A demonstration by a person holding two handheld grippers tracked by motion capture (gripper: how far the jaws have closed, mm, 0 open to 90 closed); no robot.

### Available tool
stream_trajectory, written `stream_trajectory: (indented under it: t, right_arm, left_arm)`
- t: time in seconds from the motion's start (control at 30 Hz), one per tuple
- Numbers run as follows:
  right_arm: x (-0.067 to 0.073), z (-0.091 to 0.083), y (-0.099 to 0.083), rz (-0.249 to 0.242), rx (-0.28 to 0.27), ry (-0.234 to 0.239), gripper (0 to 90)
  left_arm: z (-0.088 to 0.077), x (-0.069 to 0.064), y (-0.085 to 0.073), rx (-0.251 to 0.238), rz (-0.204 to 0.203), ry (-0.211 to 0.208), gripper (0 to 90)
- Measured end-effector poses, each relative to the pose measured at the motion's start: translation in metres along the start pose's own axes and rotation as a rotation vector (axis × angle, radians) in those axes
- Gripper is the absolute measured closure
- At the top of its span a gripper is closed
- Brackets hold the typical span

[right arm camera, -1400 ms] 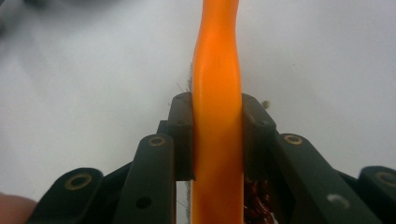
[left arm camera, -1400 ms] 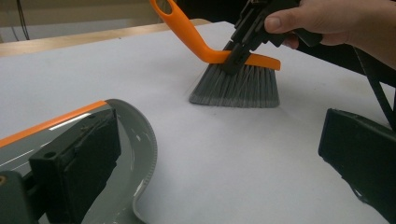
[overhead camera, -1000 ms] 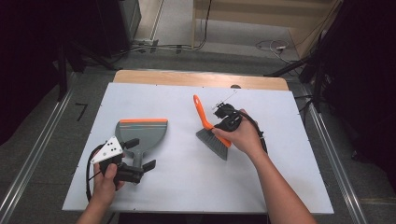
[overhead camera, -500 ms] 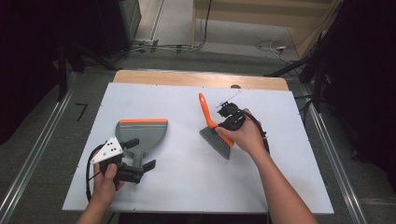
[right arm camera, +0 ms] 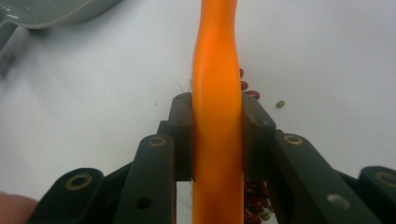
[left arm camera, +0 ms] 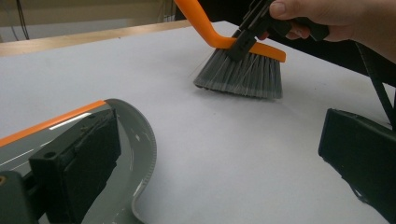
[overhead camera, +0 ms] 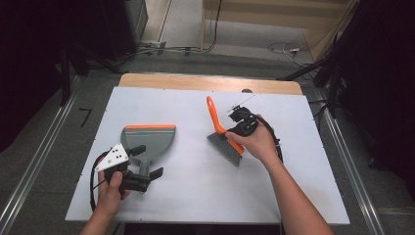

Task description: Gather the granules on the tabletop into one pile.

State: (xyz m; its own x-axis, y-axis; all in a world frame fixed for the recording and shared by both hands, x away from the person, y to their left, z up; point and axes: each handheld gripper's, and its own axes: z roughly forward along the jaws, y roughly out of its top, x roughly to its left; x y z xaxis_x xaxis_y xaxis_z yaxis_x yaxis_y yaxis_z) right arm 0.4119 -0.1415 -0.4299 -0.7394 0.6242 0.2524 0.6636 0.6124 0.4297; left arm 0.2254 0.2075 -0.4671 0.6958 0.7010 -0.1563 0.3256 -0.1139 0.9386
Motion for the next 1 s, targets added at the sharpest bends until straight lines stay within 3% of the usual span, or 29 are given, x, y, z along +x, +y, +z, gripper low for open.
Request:
stream_trajectory:
  t: [0.3, 0.5, 0.63, 0.73, 0.9, 1.0]
  right_arm:
    - [0.003, -0.009, 0.001, -0.027, -0.01, 0.013, 68.9]
    - [-0.001, -0.026, 0.0, -0.016, -0.058, 0.001, 68.8]
    - [-0.01, -0.039, -0.001, 0.003, -0.096, -0.063, 68.8]
    - [-0.019, -0.043, -0.003, 0.015, -0.106, -0.153, 68.8]
    - [-0.026, -0.029, -0.006, 0.022, -0.059, -0.314, 68.8]
    - [-0.026, -0.018, -0.006, 0.008, -0.03, -0.365, 68.8]
  left_arm:
    - [-0.001, 0.0, 0.0, 0.0, -0.003, 0.0, 0.0]
    - [-0.001, 0.0, 0.0, -0.001, -0.004, -0.002, 0.0]
    - [-0.001, 0.0, 0.0, -0.002, -0.004, -0.002, 0.0]
    - [0.0, 0.0, 0.0, 0.0, -0.001, 0.0, 0.0]
    - [0.001, -0.001, 0.0, 0.0, -0.003, -0.003, 0.0]
    - [0.001, 0.0, 0.0, 0.002, -0.004, -0.003, 0.0]
